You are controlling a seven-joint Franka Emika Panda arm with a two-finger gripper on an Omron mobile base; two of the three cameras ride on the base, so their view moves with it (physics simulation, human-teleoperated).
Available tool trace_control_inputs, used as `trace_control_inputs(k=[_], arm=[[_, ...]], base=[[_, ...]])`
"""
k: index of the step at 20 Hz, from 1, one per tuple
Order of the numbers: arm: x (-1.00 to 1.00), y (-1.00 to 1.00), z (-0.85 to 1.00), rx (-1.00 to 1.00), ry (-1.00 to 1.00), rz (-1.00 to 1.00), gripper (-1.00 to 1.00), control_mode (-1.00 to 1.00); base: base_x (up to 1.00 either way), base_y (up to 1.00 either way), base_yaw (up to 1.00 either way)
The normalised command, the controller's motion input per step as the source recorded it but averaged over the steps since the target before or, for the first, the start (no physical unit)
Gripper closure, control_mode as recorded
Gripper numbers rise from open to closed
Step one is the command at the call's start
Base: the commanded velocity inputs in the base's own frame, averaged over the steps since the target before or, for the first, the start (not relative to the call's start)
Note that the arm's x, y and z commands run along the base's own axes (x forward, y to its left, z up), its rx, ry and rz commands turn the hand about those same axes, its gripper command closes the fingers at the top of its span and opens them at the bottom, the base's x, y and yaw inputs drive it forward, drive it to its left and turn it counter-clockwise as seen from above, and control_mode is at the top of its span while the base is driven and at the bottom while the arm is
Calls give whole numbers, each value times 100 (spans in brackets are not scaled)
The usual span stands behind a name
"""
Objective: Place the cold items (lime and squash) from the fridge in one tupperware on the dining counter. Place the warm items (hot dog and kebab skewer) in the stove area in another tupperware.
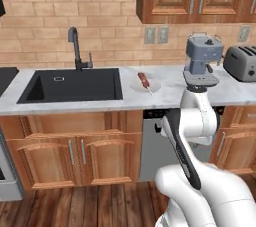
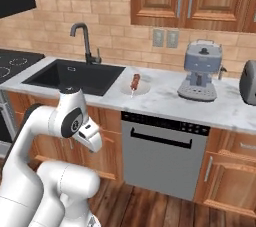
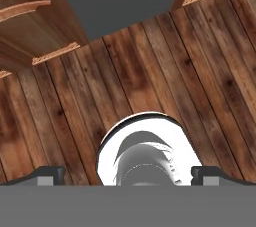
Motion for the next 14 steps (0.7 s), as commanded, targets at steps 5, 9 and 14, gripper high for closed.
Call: trace_control_inputs(k=[5,9,14], arm=[[0,0,0,0,0,0,-100,100],[0,0,0,0,0,0,-100,100],[0,0,0,0,0,0,-100,100]], base=[[69,21,0],[53,18,0],[45,16,0]])
